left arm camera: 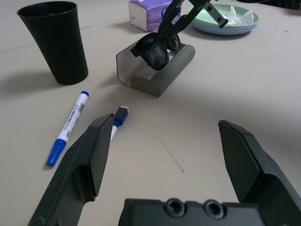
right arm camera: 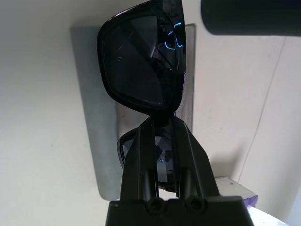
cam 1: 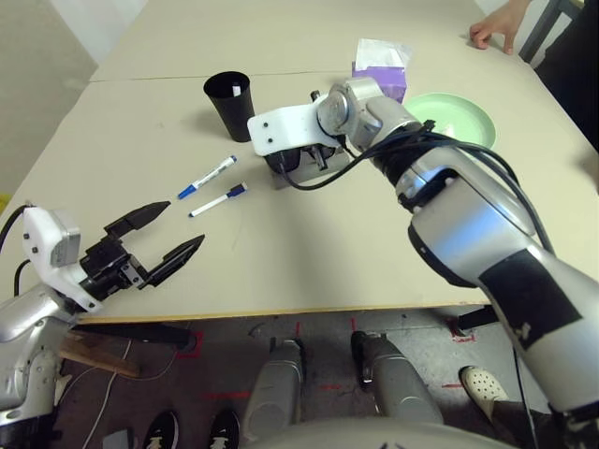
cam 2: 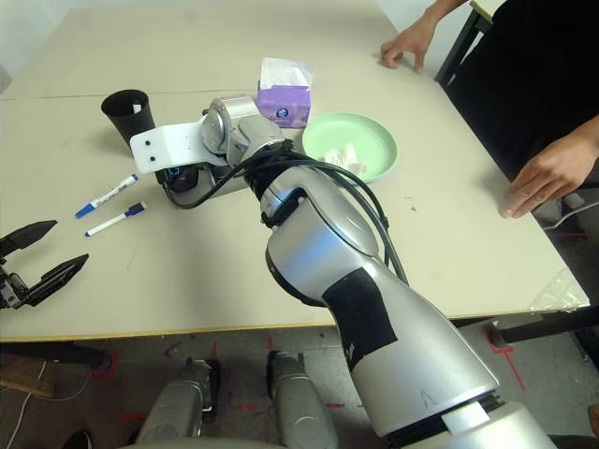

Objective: Organize and tidy the items on the table.

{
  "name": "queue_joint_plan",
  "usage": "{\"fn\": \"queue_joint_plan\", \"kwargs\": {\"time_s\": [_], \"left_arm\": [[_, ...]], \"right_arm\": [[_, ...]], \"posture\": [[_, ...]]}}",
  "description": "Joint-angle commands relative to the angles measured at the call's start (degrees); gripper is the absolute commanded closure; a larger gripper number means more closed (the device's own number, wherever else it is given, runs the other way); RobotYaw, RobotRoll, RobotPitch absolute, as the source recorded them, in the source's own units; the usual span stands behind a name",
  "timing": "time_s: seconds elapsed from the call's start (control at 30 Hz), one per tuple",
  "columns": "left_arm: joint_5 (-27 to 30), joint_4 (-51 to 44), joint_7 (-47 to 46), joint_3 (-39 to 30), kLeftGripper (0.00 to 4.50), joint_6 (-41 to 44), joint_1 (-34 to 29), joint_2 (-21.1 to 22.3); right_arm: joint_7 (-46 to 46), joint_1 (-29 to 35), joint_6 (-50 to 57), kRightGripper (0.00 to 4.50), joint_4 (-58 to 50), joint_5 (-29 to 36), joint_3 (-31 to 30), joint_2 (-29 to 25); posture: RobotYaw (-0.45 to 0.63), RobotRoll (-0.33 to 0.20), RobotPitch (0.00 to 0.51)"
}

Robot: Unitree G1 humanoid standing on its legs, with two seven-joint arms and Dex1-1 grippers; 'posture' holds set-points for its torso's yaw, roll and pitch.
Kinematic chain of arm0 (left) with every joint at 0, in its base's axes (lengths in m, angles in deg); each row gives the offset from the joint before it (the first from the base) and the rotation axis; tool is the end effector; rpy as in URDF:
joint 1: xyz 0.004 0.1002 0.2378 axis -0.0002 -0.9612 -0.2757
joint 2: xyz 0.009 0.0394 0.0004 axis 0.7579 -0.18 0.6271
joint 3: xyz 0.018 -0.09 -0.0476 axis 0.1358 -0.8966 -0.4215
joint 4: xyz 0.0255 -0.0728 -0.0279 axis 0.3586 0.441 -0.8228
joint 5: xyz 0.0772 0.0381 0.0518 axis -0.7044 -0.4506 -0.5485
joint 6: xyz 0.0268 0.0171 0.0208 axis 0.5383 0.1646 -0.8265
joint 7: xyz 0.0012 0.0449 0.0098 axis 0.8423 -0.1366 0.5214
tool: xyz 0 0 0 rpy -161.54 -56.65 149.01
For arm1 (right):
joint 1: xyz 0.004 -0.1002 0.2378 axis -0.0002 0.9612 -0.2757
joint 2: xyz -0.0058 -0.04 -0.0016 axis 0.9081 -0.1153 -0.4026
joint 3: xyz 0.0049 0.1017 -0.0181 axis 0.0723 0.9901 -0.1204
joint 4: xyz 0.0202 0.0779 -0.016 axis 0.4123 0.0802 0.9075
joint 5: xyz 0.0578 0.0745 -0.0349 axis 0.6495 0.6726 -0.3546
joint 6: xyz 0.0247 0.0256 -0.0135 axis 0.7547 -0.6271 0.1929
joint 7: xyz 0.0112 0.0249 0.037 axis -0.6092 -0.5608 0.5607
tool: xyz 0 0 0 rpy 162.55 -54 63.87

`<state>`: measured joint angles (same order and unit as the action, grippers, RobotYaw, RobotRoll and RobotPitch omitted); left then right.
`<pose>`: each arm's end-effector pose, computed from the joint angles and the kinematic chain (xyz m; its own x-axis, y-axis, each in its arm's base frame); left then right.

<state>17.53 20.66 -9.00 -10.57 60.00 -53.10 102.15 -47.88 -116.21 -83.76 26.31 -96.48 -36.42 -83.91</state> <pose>0.1480 0.3311 0.1474 0.8049 -0.5930 0.0241 0.5734 0.7875 0.2258 0.3571 0.0015 0.2651 0.5717 0.4683 -0.6736 -0.5833 -0.3454 -0.7352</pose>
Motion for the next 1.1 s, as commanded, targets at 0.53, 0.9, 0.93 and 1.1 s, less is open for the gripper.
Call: {"fn": "queue_joint_plan", "kwargs": {"time_s": [0.53, 0.9, 0.93, 1.1], "left_arm": [[1.7, -4.5, -1.9, -1.6, 0.00, 2.2, -3.3, -1.7], [2.2, -4.6, -1.8, -1.9, 0.00, 2.4, -3.1, -1.4], [2.2, -4.6, -1.7, -1.9, 0.00, 2.4, -3.0, -1.4], [2.4, -4.7, -1.8, -2.0, 0.00, 2.4, -2.7, -1.2]], "right_arm": [[4.1, 1.1, 1.7, 4.36, 2.1, -2.6, 0.8, 0.1], [3.7, 3.7, 2.2, 4.36, 2.1, -2.8, 0.8, -0.1], [3.7, 3.9, 2.3, 4.36, 2.1, -2.9, 0.8, -0.1], [4.2, 4.8, 2.6, 4.36, 2.2, -3.1, 0.7, -0.2]], "posture": [[0.10, 0.000, 0.237], [0.11, 0.000, 0.240], [0.11, 0.000, 0.240], [0.11, 0.000, 0.241]]}}
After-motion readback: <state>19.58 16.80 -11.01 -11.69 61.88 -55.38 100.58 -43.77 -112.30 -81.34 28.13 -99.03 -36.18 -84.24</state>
